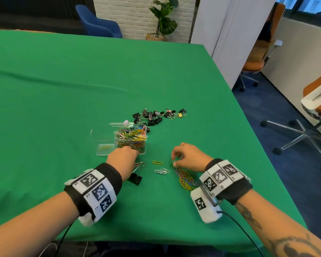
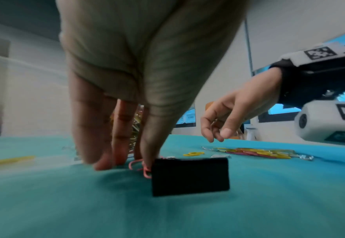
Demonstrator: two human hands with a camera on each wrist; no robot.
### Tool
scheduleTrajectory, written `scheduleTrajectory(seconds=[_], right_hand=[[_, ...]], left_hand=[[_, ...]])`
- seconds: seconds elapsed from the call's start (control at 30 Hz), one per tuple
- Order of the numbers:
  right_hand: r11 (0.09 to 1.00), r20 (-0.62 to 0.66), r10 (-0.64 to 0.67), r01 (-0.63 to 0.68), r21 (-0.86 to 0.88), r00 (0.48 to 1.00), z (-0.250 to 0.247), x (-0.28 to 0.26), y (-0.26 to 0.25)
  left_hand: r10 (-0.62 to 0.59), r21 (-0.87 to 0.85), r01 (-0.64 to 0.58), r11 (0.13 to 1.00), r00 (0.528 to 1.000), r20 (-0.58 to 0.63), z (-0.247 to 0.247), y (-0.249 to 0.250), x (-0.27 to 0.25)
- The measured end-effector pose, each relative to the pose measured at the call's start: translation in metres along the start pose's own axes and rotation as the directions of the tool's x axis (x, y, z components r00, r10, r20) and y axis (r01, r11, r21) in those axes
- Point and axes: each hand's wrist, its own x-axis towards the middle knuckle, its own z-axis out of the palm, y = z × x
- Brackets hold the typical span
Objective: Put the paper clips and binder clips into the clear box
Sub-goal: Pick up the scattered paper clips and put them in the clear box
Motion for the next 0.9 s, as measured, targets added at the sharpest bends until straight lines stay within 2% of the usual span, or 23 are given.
scheduleTrajectory(seconds=[0.07,0.13,0.2,0.23,0.3,0.37,0.47,0.53,0.63,0.77,0.9], right_hand=[[0.998,-0.028,-0.056,0.055,-0.003,0.998,-0.002,0.002,0.005],[0.979,0.113,-0.151,0.164,-0.119,0.982,0.001,0.003,0.004],[0.909,0.299,-0.235,0.318,-0.269,0.925,0.008,0.002,0.002],[0.879,0.356,-0.242,0.359,-0.312,0.902,0.009,0.000,0.003],[0.863,0.381,-0.235,0.372,-0.341,0.894,0.006,-0.007,0.010],[0.895,0.323,-0.242,0.339,-0.291,0.915,0.000,-0.014,0.018],[0.954,0.081,-0.236,0.246,-0.169,0.968,-0.001,-0.017,0.018],[0.968,-0.017,-0.187,0.181,-0.174,0.982,0.005,-0.015,0.005],[0.967,-0.003,-0.104,0.100,-0.236,0.995,0.017,-0.007,-0.018],[0.953,-0.046,-0.048,0.032,-0.303,0.998,0.022,0.002,-0.033],[0.967,-0.028,0.013,-0.020,-0.252,1.000,0.022,0.004,-0.034]], left_hand=[[-0.004,-0.092,0.005,0.996,1.000,0.015,0.000,-0.004,0.002],[0.005,-0.143,0.000,0.990,1.000,0.031,0.000,-0.005,0.002],[0.015,-0.157,-0.008,0.987,0.999,0.046,0.000,-0.004,0.001],[0.021,-0.160,-0.012,0.987,0.998,0.053,0.000,-0.004,0.000],[0.034,-0.166,-0.023,0.986,0.997,0.068,-0.001,-0.004,-0.001],[0.041,-0.186,-0.025,0.982,0.996,0.084,-0.003,-0.003,-0.002],[0.052,-0.257,-0.022,0.966,0.993,0.110,-0.006,-0.001,0.001],[0.065,-0.300,-0.031,0.953,0.992,0.104,-0.009,-0.001,0.002],[0.079,-0.317,-0.076,0.945,0.997,-0.003,-0.017,0.000,0.001],[0.109,-0.400,-0.168,0.901,0.980,-0.166,-0.036,0.002,-0.004],[0.025,-0.532,-0.196,0.824,0.950,-0.311,-0.063,-0.015,-0.003]])
